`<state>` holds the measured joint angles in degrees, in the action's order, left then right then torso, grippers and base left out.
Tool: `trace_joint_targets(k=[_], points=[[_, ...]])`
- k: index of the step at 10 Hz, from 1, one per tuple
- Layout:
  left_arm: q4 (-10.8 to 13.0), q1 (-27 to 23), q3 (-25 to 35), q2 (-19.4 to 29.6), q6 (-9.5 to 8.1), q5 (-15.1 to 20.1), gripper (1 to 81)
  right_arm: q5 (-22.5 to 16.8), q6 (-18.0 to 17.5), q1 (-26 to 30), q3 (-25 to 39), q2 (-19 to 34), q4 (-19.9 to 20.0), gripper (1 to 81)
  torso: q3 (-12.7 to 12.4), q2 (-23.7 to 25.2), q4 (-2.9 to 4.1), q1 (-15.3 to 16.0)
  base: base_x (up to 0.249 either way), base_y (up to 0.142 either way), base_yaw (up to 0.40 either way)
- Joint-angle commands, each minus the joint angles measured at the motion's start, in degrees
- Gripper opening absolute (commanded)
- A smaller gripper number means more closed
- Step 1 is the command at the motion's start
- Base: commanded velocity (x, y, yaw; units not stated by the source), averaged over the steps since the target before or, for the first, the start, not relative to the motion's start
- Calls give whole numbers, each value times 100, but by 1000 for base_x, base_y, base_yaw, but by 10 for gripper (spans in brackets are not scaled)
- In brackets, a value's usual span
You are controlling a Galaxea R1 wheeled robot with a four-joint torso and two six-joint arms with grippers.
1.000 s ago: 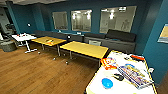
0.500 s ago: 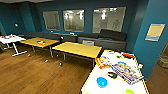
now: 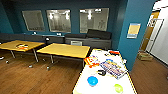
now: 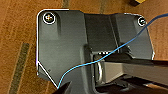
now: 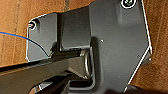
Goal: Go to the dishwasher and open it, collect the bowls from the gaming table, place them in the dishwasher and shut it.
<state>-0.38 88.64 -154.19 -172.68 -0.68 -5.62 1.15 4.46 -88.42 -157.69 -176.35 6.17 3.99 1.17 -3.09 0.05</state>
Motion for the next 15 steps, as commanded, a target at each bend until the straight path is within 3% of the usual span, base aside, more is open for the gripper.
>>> trace_joint_targets(k=[1, 4, 15], points=[[29, -228, 11, 14, 7, 316, 811, -343, 2, 241, 46, 1, 7, 811, 0, 0, 0, 0, 0, 0, -377], [29, -236, 20, 14, -2, 325, 811, -343, 11, 241, 46, -8, -19, 811, 0, 0, 0, -2, 0, 0, -285], [11, -229, 20, 14, 7, 316, 811, -343, 28, 250, 46, 9, -10, 811, -2, 4, 0, -2, 100, 0, 0]])
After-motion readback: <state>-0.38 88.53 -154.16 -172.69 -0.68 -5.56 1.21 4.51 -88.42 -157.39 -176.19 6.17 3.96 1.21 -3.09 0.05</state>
